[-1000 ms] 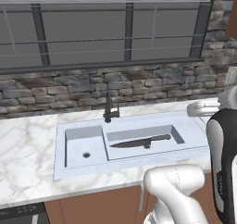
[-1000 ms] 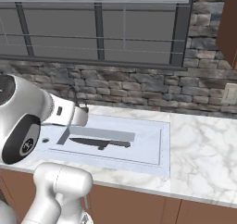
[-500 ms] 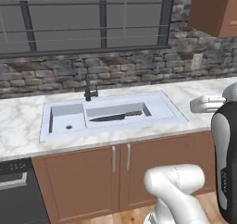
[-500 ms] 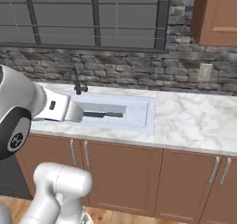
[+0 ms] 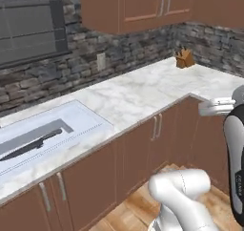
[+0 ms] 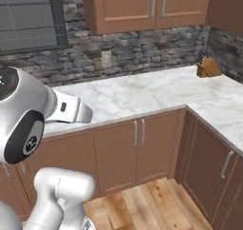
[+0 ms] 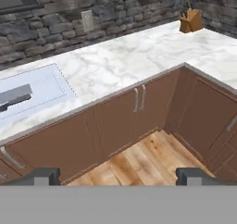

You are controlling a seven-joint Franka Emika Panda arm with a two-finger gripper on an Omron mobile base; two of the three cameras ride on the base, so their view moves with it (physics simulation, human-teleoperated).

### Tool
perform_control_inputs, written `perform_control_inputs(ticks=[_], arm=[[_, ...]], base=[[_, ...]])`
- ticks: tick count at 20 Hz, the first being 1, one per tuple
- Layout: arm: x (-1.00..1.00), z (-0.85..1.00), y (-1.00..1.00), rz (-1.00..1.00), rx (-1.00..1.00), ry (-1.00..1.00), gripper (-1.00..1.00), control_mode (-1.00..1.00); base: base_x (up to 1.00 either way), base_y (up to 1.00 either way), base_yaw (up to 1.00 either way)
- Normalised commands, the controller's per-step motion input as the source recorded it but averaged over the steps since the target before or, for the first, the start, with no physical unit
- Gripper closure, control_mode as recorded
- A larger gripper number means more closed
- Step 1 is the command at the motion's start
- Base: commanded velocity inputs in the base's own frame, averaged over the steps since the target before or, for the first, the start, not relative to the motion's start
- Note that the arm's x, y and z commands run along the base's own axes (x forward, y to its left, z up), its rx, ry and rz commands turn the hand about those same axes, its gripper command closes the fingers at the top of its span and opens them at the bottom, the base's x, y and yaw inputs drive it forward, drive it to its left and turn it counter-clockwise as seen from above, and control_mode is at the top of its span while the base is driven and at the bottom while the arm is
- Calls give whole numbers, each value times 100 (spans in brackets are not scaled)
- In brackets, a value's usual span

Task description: Move the cutting board and knife to the sink. Then move spray from the cabinet to the counter.

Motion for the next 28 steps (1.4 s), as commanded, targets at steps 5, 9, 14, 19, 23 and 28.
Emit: perform_control_inputs(ticks=[5,9,14,19,23,28], arm=[[0,0,0,0,0,0,-100,100],[0,0,0,0,0,0,-100,100],[0,0,0,0,0,0,-100,100],[0,0,0,0,0,0,-100,100],[0,0,0,0,0,0,-100,100],[0,0,0,0,0,0,-100,100]], base=[[0,0,-100],[0,0,-100],[0,0,-100],[0,0,-100],[0,0,-100],[0,0,-100]])
